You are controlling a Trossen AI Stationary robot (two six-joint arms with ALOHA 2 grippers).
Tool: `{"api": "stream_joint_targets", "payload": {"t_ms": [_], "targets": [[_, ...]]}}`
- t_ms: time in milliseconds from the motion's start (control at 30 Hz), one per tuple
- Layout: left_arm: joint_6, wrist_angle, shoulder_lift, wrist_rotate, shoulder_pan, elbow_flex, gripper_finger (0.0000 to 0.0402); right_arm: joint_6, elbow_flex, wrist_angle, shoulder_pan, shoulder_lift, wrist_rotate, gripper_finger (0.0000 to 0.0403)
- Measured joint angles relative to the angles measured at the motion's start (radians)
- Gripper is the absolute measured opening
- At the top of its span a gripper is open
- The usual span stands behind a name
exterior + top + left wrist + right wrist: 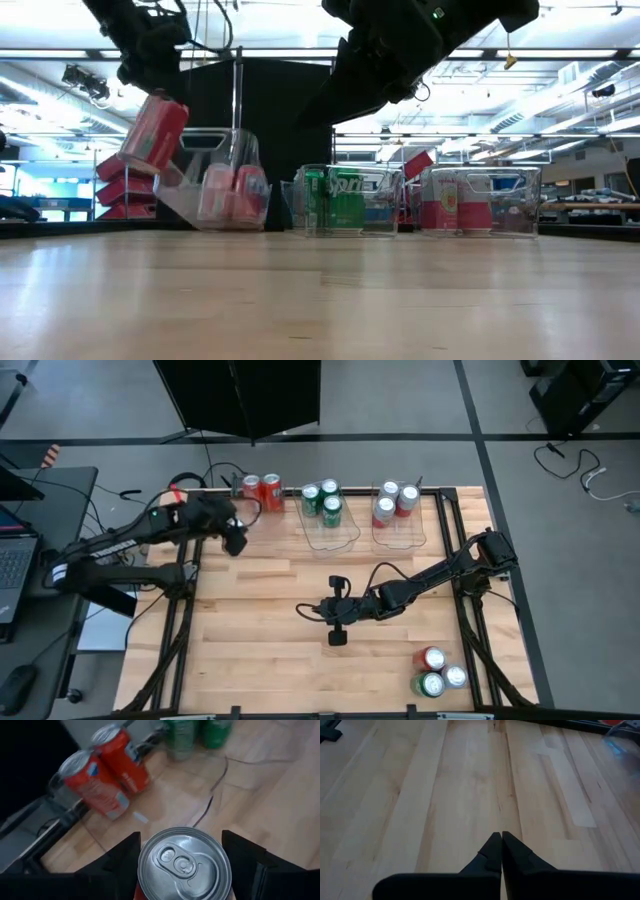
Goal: Sort soda cans
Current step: Put the left red soda can into the left transparent bin
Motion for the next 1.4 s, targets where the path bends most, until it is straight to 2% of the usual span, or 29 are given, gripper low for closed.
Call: {"api": "stream_joint_targets", "payload": {"t_ms": [367, 633, 800, 933, 1033, 1133, 1400], "targets": [[0.023, 0.059, 0.001, 0.076, 0.033, 0.0, 0.0226, 0.0, 0.0, 0.001, 0.003, 0.0, -0.001, 0.0], [0.019, 0.065, 0.0, 0.202, -0.003, 0.0, 0.0226, 0.019, 0.0, 0.0, 0.004, 0.0, -0.001, 0.0], [0.001, 0.085, -0.019, 0.187, -0.046, 0.0, 0.0226, 0.019, 0.0, 0.0, 0.005, 0.0, -0.021, 0.0], [-0.019, 0.117, -0.028, 0.098, -0.034, 0.0, 0.0226, 0.019, 0.0, 0.0, 0.005, 0.0, -0.021, 0.0], [-0.002, 0.164, -0.025, 0.026, 0.005, 0.0, 0.0226, 0.019, 0.0, 0.0, 0.005, 0.0, -0.021, 0.0], [0.014, 0.228, -0.006, 0.012, 0.062, -0.02, 0.0226, 0.019, 0.0, 0.0, 0.006, 0.0, -0.021, 0.0], [0.06, 0.489, 0.016, 0.013, 0.207, -0.218, 0.0226, 0.017, 0.0, 0.0, 0.006, 0.0, -0.021, 0.0]]}}
